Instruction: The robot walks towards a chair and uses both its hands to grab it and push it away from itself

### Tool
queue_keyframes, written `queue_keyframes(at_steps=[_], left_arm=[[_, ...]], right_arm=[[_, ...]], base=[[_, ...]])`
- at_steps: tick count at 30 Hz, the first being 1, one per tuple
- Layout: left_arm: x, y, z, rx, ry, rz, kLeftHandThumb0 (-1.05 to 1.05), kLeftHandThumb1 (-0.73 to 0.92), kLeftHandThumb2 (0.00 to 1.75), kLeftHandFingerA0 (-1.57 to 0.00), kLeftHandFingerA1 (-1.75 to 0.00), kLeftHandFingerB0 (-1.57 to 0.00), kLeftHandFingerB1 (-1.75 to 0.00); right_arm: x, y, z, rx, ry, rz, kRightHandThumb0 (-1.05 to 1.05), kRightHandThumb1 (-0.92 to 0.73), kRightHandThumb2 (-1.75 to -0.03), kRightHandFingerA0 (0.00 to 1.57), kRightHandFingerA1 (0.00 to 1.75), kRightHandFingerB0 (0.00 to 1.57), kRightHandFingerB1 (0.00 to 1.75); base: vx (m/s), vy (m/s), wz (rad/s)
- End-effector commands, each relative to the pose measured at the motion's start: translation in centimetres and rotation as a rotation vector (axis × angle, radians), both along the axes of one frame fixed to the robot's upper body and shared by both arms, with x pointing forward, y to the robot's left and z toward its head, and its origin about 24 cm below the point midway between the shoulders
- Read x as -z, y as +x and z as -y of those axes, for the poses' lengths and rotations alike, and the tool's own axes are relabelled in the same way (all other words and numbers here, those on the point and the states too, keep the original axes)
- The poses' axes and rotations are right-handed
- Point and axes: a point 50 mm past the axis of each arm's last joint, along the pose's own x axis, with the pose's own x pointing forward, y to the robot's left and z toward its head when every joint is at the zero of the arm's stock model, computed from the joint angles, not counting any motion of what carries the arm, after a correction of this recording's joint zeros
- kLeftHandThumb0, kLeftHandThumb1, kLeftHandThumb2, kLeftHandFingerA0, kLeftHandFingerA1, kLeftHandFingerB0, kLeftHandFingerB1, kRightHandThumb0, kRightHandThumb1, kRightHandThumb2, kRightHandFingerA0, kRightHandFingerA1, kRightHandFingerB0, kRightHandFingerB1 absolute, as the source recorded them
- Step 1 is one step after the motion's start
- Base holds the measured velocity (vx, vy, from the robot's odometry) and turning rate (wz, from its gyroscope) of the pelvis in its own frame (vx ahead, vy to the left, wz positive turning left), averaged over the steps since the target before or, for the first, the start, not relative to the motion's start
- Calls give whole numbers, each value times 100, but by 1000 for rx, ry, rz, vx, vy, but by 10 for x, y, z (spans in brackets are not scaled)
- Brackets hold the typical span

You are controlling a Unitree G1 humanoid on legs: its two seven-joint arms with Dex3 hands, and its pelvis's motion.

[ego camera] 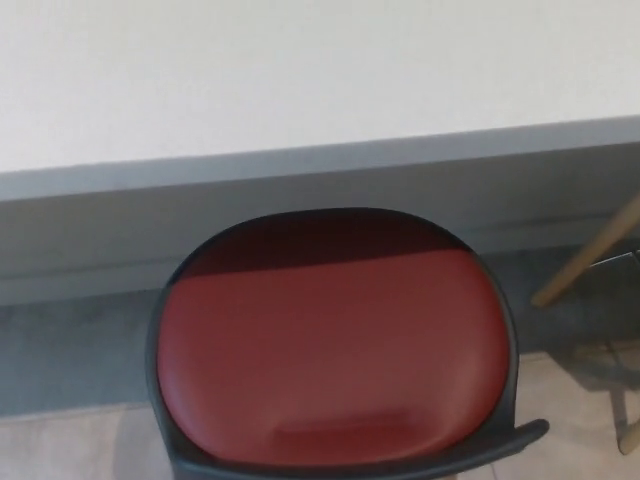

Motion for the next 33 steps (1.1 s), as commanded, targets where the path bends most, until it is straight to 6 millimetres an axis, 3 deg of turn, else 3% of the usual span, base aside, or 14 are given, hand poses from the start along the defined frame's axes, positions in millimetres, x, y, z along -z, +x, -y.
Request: queue_keyframes(at_steps=[1,11,12,14,15,18,19,26,27,28,29,30,32,33], left_arm=[[-2,-6,-3,-7,12,-6,-49,54,56,-45,-52,-34,-38],[-4,1,0,79,33,11,-51,52,56,-47,-49,-35,-37],[-10,14,0,185,67,56,-69,41,79,-29,-55,-27,-43],[-23,39,7,373,113,154,-65,41,77,-25,-55,-25,-43],[-29,48,9,410,121,196,-64,40,77,-24,-55,-22,-42],[-32,50,11,424,124,207,-64,40,77,-24,-55,-22,-42],[-60,81,39,677,130,329,-72,49,56,-13,-51,-15,-34],[-73,90,57,790,118,373,-79,50,56,-9,-52,-12,-35],[-84,104,74,870,113,464,-39,15,83,-3,-55,0,-51],[-86,105,76,879,112,473,-39,15,83,-3,-55,0,-51],[-85,105,77,877,114,468,-65,38,84,-3,-56,-2,-45],[-84,105,77,871,114,466,-39,14,83,-3,-55,0,-51],[-85,105,77,869,114,464,-39,14,83,-3,-55,0,-51],[-86,106,76,878,120,465,-63,34,83,-2,-56,-3,-44]], right_arm=[[-2,-3,4,2,-10,2,-75,-46,-84,1,25,0,19],[-3,0,0,-50,-9,19,-77,-47,-86,0,26,0,19],[-6,8,-3,-93,15,54,-63,-43,-83,0,29,0,28],[-14,22,-9,-185,52,119,-63,-57,-75,1,28,0,18],[-17,29,-13,-217,57,150,-75,-43,-80,0,16,0,21],[-18,32,-14,-229,61,161,-75,-43,-80,0,16,0,21],[-32,53,-32,-388,51,270,-93,-51,-83,0,6,0,8],[-37,61,-41,-455,46,306,-98,-53,-81,0,3,0,0],[-42,76,-55,-523,72,342,-95,-50,-78,0,7,0,6],[-43,77,-57,-531,75,346,-95,-50,-78,0,7,0,6],[-43,79,-58,-538,72,343,-97,-52,-79,0,6,0,5],[-44,81,-59,-552,64,341,-101,-54,-78,0,2,0,2],[-45,81,-60,-558,61,341,-101,-54,-78,0,2,0,2],[-47,85,-64,-591,50,349,-100,-55,-81,0,6,0,4]], base=[[0,0,0],[0,0,0],[0,0,0],[0,0,0],[0,0,0],[0,0,0],[0,0,0],[0,0,0],[0,0,0],[0,0,0],[0,0,0],[0,0,0],[0,0,0],[0,0,0]])
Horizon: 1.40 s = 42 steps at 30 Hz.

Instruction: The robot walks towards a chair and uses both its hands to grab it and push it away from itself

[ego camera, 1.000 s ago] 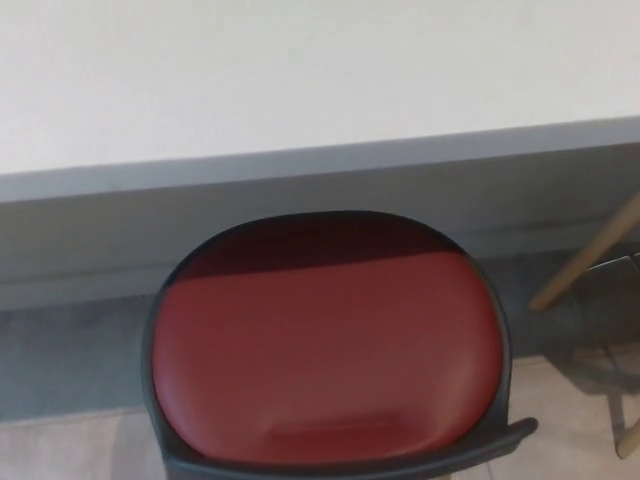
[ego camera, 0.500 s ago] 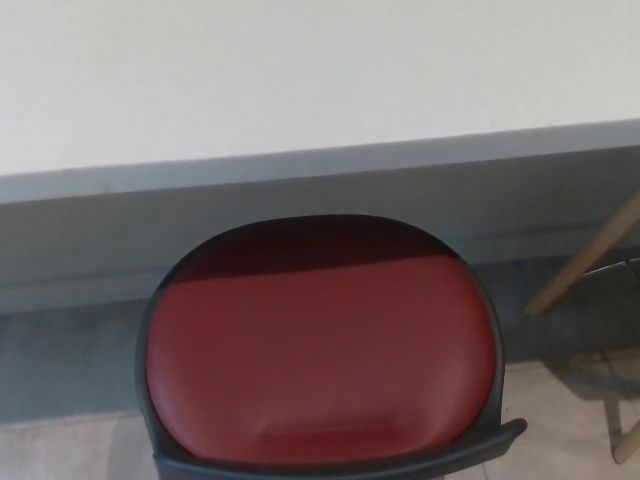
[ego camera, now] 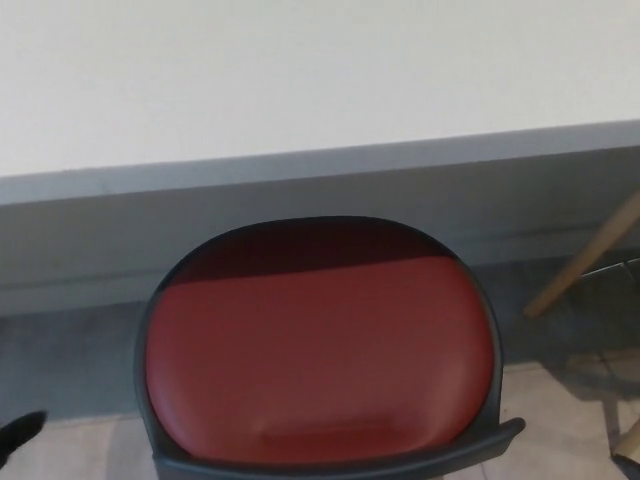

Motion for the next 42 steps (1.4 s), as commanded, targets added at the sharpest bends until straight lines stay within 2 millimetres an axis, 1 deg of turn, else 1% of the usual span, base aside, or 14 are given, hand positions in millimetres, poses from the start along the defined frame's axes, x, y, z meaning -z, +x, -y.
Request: queue_keyframes(at_steps=[1,2,3,4,8,10,19,24,30,32,36,37,38,42], left_arm=[[-14,4,8,155,59,16,-70,40,86,0,-52,-5,-37],[-14,3,7,160,71,19,-71,40,87,0,-51,-5,-35],[-14,3,7,167,81,20,-68,36,87,-1,-49,-1,-36],[-15,3,7,182,93,18,-69,34,88,0,-43,0,-29],[-16,5,9,195,102,15,-69,34,88,0,-43,0,-29],[-21,6,8,249,170,15,-68,35,86,0,-33,-3,-19],[-27,21,16,310,257,42,-65,31,85,0,-40,0,-29],[-29,26,20,335,277,52,-71,36,88,-1,-34,0,-23],[-33,37,25,359,308,94,-71,36,89,-2,-37,0,-25],[-32,52,34,339,302,122,-65,34,84,-1,-44,0,-34],[-29,60,41,329,304,134,-68,39,85,-1,-44,-3,-33],[-27,65,48,333,294,139,-76,47,55,0,-50,-6,-33],[-26,68,52,339,284,141,-66,38,84,-1,-45,-4,-35],[-20,76,71,384,254,139,-70,40,86,-1,-47,-7,-34]], right_arm=[[-13,16,-21,-200,-3,78,-94,-52,-82,0,12,0,8],[-13,16,-22,-205,-3,85,-91,-51,-83,0,14,0,10],[-13,16,-24,-210,-3,90,-77,-44,-70,0,0,0,3],[-15,17,-25,-222,-5,98,-81,-43,-70,0,0,0,0],[-17,18,-25,-235,-12,104,-81,-43,-70,0,0,0,0],[-21,19,-38,-332,-21,127,-81,-44,-71,0,0,0,2],[-23,19,-59,-486,-9,98,-73,-40,-67,0,0,0,5],[-20,18,-62,-506,-3,72,-78,-39,-69,0,0,0,2],[-17,18,-65,-526,-6,68,-78,-40,-68,0,0,0,4],[-16,20,-73,-589,-46,59,-74,-42,-68,0,0,0,4],[-14,22,-79,-617,-51,53,-76,-42,-68,0,0,0,3],[-12,22,-81,-625,-53,43,-75,-42,-69,0,0,0,4],[-12,21,-82,-631,-52,41,-76,-43,-69,0,0,0,5],[-8,20,-96,-662,-64,83,-81,-45,-74,0,0,0,6]], base=[[0,0,0],[0,0,0],[0,0,0],[0,0,0],[0,0,0],[0,0,0],[0,0,0],[0,0,0],[0,0,0],[0,0,0],[0,0,0],[0,0,0],[0,0,0],[0,0,0]])
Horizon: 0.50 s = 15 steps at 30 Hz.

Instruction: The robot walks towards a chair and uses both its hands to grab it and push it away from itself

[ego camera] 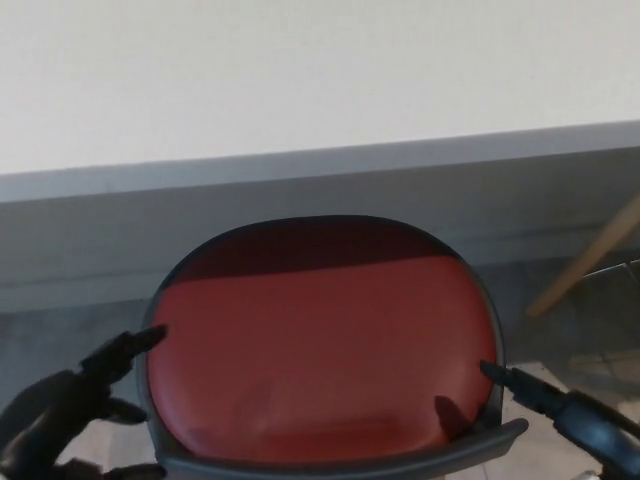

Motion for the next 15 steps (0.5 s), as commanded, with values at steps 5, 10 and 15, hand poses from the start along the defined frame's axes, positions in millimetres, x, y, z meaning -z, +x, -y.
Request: queue_keyframes(at_steps=[5,10,15], left_arm=[[13,11,32,106,36,-25,-75,43,91,0,-45,-9,-27],[21,8,40,164,69,-61,-70,40,89,0,-54,-4,-32],[22,2,38,219,104,-133,-95,51,56,-4,-45,-5,-31]], right_arm=[[-1,6,-21,-67,-1,86,-80,-44,-73,0,0,0,8],[-2,11,-21,-63,-4,86,-82,-45,-73,0,0,0,4],[-3,16,-22,-40,-1,104,-77,-43,-69,0,0,0,2]], base=[[0,0,0],[0,0,0],[0,0,0]])
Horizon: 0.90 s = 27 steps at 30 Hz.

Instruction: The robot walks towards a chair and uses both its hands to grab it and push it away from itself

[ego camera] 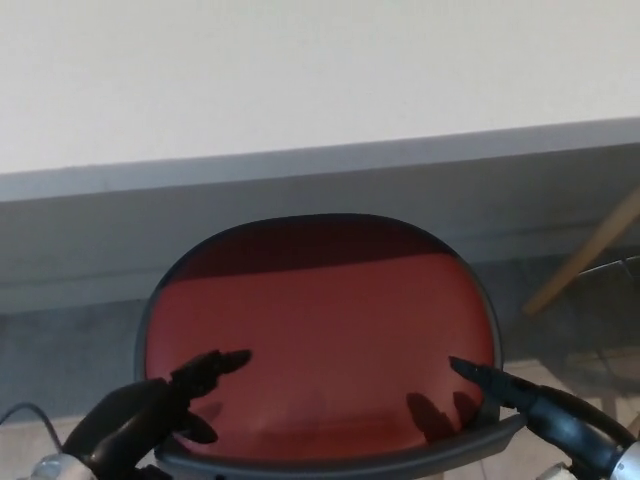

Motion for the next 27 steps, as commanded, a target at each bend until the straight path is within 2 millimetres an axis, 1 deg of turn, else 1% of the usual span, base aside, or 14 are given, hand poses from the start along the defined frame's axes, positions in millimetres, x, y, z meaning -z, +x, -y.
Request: queue_keyframes(at_steps=[1,2,5,6,7,13,15,16,19,20,21,22,23,27], left_arm=[[2,-4,-5,58,71,-76,-95,51,56,-4,-45,-5,-31],[2,-7,-5,80,74,-110,-95,37,77,-4,-45,-9,-23],[2,-10,-4,91,61,-116,-95,37,76,-4,-50,-7,-32],[2,-11,1,108,40,-148,-39,2,79,0,-52,0,-50],[4,-11,10,151,26,-185,-95,48,56,-15,-42,-13,-29],[7,-11,20,213,39,-252,-89,48,56,-17,-39,-12,-27],[23,-14,24,226,106,-303,-84,47,55,-19,-43,-15,-29],[24,-13,23,224,113,-309,-83,47,55,-19,-43,-14,-29],[26,-12,23,231,116,-311,-83,47,55,-20,-42,-14,-29],[31,-11,24,232,135,-313,-80,41,82,-22,-48,-7,-36],[33,-10,24,233,144,-314,-80,41,82,-22,-48,-7,-36],[34,-10,25,228,155,-317,-80,46,55,-31,-44,-17,-29],[37,-11,23,229,174,-319,-78,47,55,-32,-43,-18,-29],[37,-11,23,229,177,-319,-78,47,55,-32,-43,-18,-29]], right_arm=[[-3,7,-2,7,13,32,-77,-43,-69,0,0,0,2],[-2,6,-2,7,9,23,-78,-43,-69,0,0,0,1],[-1,7,-4,7,13,18,-78,-42,-69,0,0,0,1],[1,10,-5,23,16,5,-75,-40,-67,0,0,1,0],[2,14,-8,37,15,-7,-77,-42,-69,0,1,2,0],[5,21,-11,51,17,-26,-81,-44,-71,0,4,0,0],[10,24,-18,52,-15,-63,-71,-42,-68,0,0,0,3],[10,25,-19,50,-13,-64,-82,-43,-75,0,11,0,7],[11,26,-19,54,-22,-68,-86,-45,-75,0,7,0,2],[11,29,-19,73,-41,-58,-58,-44,-74,0,27,0,13],[11,30,-19,81,-50,-53,-58,-44,-74,0,27,0,13],[11,30,-19,84,-58,-49,-52,-46,-74,1,32,0,12],[12,30,-21,80,-68,-45,-49,-46,-72,2,42,0,11],[12,30,-21,80,-72,-44,-49,-46,-72,2,42,0,11]], base=[[0,0,0],[0,0,0],[0,0,0],[0,0,0],[0,0,0],[0,0,0],[0,0,0],[0,0,0],[0,0,0],[0,0,0],[0,0,0],[0,0,0],[0,0,0],[0,0,0]])
